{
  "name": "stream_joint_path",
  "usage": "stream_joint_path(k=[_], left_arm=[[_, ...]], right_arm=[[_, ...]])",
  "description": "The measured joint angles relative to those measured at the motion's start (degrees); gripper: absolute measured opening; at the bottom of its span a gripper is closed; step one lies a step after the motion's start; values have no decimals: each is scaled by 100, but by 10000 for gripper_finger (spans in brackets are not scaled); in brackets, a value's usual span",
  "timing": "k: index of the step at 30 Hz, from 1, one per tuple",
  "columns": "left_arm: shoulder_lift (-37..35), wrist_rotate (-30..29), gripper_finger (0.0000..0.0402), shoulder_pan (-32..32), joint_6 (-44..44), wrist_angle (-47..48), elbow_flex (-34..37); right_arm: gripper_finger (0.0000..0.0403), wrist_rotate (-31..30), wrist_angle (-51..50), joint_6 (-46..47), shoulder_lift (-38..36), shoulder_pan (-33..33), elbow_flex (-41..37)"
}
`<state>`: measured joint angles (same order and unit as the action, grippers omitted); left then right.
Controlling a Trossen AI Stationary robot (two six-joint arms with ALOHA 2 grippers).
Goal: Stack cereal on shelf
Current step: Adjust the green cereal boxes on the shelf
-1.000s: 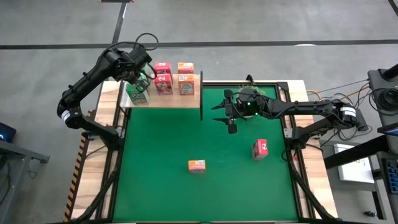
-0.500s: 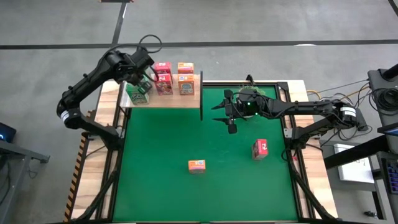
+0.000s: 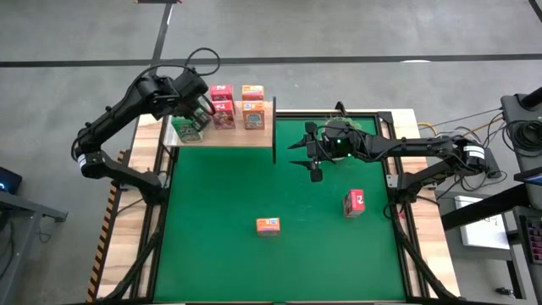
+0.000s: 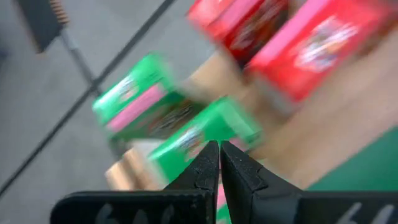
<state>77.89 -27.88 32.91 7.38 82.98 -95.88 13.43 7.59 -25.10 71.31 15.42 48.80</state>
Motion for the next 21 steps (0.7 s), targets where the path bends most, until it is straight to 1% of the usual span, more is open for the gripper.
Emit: stream_joint_path(k=[2, 4, 11, 15, 21], left_arm=[[15, 299, 0, -2, 5, -291, 0], [64, 386, 0, 2, 3, -489, 1], [277, 218, 0, 111, 4, -402, 0], [343, -6, 0, 105, 11, -375, 0], [354, -72, 0, 115, 22, -230, 0]], right_arm=[[201, 0, 1, 0, 0, 0, 0], [201, 0, 1, 0, 0, 0, 0], [201, 1, -11, 35, 0, 0, 0], [201, 0, -17, 20, 0, 0, 0], [201, 0, -23, 22, 0, 0, 0]])
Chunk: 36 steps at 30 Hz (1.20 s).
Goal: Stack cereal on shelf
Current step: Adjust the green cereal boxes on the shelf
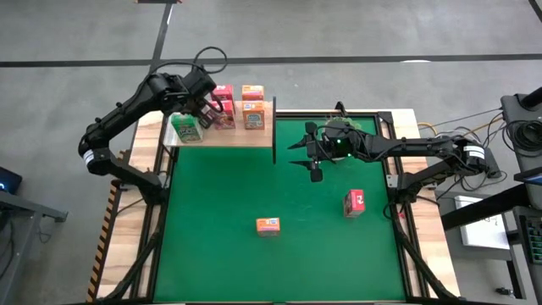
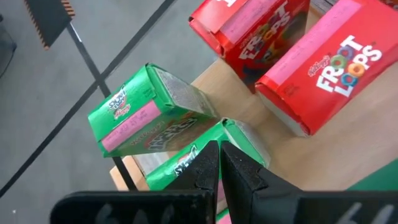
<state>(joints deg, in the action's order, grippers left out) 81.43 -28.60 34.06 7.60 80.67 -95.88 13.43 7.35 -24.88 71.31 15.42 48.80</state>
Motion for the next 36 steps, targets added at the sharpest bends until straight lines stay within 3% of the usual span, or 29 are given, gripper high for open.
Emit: stream_joint_path(k=[36], left_arm=[[2, -387, 0, 23, 44, 166, 186]], right_arm=[[201, 0, -20, -15, 0, 0, 0]])
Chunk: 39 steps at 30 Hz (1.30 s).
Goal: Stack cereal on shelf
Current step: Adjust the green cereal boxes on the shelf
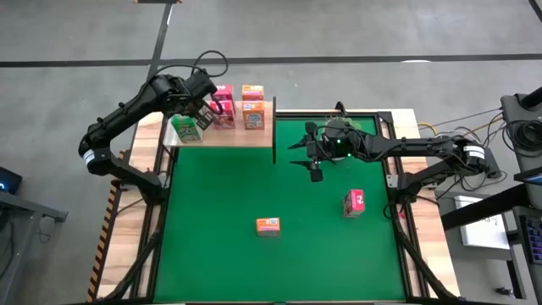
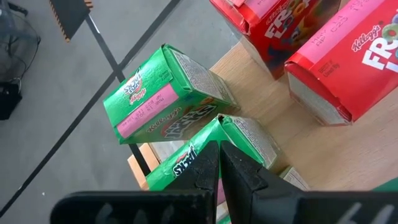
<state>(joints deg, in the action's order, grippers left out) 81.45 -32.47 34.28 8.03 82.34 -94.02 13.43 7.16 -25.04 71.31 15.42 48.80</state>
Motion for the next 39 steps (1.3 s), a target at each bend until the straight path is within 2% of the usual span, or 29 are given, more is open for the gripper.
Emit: stream_joint_path(k=[39], left_arm=[[-9, -94, 0, 0, 214, 42, 0]], right_arm=[[201, 0, -7, -4, 0, 0, 0]])
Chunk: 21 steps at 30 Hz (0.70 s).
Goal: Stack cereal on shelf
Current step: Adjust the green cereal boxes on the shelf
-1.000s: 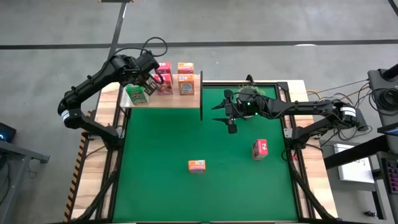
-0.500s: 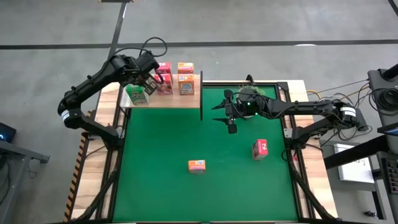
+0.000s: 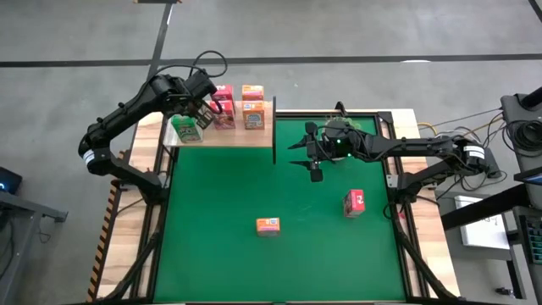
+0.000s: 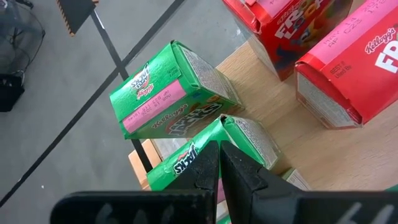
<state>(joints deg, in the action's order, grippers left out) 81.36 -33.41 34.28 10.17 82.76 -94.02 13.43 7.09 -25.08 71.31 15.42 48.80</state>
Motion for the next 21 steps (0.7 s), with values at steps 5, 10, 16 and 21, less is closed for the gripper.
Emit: stream_joint_path(k=[5, 10, 16, 21], left_arm=[[0, -3, 0, 0, 42, 0, -1], [-2, -4, 0, -11, 44, 13, -183], [-2, -5, 0, -11, 36, 9, -514], [-7, -12, 0, -9, -255, -37, -687]], right_arm=[[201, 0, -2, 0, 0, 0, 0], [201, 0, 0, 0, 0, 0, 0], [201, 0, -4, -2, 0, 0, 0], [201, 0, -9, -4, 0, -1, 0]])
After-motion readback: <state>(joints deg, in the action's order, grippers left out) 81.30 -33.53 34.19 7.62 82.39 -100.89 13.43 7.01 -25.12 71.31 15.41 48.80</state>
